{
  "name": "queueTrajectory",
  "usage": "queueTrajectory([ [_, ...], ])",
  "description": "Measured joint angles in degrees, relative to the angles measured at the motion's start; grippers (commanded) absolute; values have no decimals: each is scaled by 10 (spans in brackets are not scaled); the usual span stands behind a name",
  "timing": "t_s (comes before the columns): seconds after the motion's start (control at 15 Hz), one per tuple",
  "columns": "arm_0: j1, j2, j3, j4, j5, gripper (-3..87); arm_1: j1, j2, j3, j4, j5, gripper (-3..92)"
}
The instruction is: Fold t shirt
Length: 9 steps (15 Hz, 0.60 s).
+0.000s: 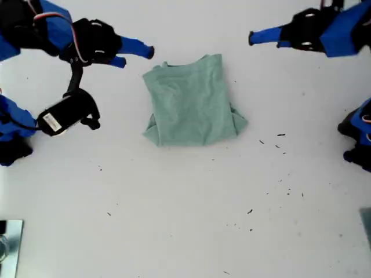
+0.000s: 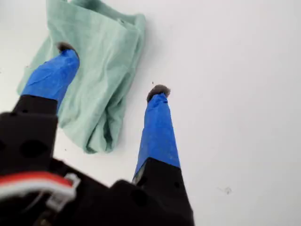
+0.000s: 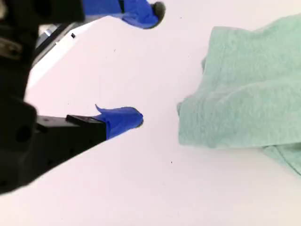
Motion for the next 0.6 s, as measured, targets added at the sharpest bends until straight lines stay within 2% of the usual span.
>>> queueTrajectory([
  [0.2,38,161,221,-54,-54,196,-26,306,188,96,40,272],
  [0.33,105,286,359,-82,-117,55,-98,472,312,153,91,256],
  [0.4,134,383,436,-83,-144,-1,-120,484,344,171,115,250],
  [0.47,159,511,522,-78,-168,-2,-156,491,383,172,127,244],
  [0.6,189,773,646,21,-249,33,-154,496,449,166,177,239],
])
